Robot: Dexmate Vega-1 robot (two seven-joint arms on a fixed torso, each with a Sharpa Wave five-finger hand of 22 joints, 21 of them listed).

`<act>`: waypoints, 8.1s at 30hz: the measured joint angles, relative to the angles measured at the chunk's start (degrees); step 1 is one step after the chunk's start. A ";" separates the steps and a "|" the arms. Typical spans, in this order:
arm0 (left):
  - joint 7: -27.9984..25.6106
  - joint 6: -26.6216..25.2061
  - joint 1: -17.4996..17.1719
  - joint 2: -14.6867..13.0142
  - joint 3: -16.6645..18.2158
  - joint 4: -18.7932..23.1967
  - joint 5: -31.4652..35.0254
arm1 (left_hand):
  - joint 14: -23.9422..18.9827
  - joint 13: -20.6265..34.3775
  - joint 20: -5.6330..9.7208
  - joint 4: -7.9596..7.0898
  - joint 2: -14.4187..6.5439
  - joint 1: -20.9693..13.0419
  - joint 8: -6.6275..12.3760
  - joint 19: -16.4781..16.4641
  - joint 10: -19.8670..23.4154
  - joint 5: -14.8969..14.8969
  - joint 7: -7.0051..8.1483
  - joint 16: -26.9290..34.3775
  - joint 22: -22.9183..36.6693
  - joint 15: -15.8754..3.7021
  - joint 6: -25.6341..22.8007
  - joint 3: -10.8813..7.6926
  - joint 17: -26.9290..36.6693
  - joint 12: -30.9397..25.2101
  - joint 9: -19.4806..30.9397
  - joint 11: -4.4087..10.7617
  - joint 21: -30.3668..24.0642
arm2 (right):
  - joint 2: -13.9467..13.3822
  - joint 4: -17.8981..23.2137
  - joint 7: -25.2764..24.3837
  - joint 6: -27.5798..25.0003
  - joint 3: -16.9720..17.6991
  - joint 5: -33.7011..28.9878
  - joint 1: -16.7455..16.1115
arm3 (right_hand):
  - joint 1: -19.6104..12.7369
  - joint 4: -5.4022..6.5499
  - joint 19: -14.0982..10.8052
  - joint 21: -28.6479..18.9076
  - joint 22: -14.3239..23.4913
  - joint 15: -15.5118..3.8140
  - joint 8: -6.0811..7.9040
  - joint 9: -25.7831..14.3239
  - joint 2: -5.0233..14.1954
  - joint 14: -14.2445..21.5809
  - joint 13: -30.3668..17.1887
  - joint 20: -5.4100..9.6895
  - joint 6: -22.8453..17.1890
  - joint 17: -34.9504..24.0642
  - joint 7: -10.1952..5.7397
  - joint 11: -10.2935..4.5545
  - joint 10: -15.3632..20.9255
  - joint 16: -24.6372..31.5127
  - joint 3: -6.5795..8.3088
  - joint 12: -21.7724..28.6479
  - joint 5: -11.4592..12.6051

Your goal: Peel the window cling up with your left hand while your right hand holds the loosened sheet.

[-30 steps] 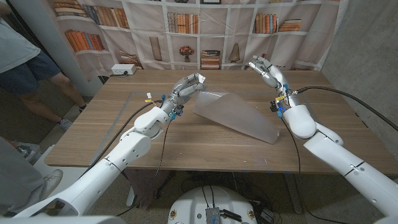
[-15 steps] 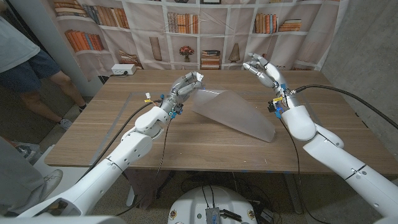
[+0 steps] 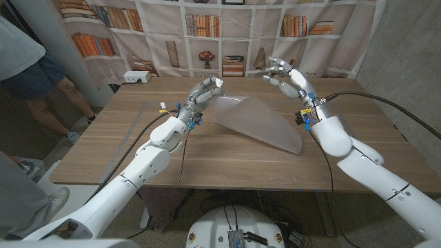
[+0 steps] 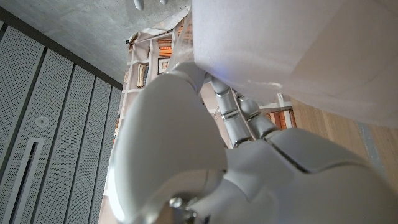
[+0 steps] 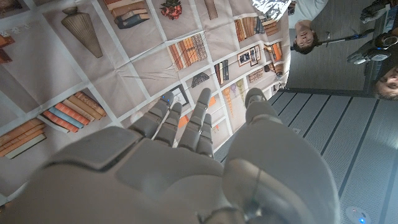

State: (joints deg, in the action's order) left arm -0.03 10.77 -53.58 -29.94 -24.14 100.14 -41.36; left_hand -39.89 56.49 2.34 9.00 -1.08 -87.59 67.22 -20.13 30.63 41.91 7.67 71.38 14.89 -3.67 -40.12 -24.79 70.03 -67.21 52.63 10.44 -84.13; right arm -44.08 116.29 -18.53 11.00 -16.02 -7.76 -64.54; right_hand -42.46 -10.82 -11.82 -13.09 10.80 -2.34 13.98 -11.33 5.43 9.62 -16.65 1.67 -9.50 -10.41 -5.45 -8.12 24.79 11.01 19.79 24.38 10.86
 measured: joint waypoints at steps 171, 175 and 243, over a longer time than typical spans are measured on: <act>-0.39 2.70 -2.30 0.95 0.94 2.57 -1.52 | 0.49 -3.97 0.00 0.24 0.75 2.13 5.31 1.42 -2.11 -1.77 0.71 2.06 -3.01 0.10 1.55 -4.01 -0.26 -7.06 -2.49 0.52 -2.60 | -2.76 10.28 5.73 -17.88 -12.21 -35.56 2.60 | -29.38 1.65 4.33 0.63 0.11 0.21 -1.93 0.02 1.79 -6.15 -2.17 0.57 12.00 -0.39 0.33 -4.17 -7.90 -0.43 7.34 -4.69 20.53; -0.28 2.62 -2.29 0.83 0.86 2.69 -1.57 | 0.49 -4.01 0.00 0.09 0.74 2.14 5.44 1.42 -2.11 -1.77 0.50 2.06 -3.18 0.10 1.75 -4.17 -0.26 -7.05 -2.37 0.52 -2.60 | -2.86 10.30 5.89 -17.73 -12.20 -35.53 2.60 | -28.42 1.34 4.42 0.66 -0.12 0.31 -1.93 0.02 -0.53 -6.25 -2.16 0.49 12.17 -0.29 0.10 -4.17 -7.90 -0.43 6.97 -4.69 20.53; 1.12 2.13 -2.90 0.12 0.77 4.16 -2.86 | 0.28 -5.13 0.00 0.17 0.69 3.25 7.63 1.42 -2.85 -1.78 1.01 1.71 -3.18 -0.10 2.48 -4.56 -0.30 -8.66 -3.62 0.42 -2.60 | -1.09 8.73 1.82 -17.68 -13.77 -40.98 2.21 | -28.70 2.61 2.22 0.52 0.00 0.15 -0.98 0.02 1.35 -1.58 -5.39 0.59 6.98 -0.40 -2.57 -4.15 2.80 0.24 1.79 0.49 6.10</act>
State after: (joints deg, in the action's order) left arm 1.08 12.90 -56.49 -29.82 -23.37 104.30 -44.22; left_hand -39.61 51.36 2.34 9.16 -0.39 -84.34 74.85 -18.70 27.78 40.14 8.68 73.09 11.71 -3.78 -37.63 -29.35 69.74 -75.87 49.00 10.86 -86.73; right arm -45.17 125.02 -16.71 -6.68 -29.79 -48.74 -62.33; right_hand -71.17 -8.21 -9.60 -12.57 10.81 -2.19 12.99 -11.32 6.78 8.05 -22.04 2.26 -2.52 -10.82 -8.02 -12.27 27.59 11.25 21.58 24.87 16.96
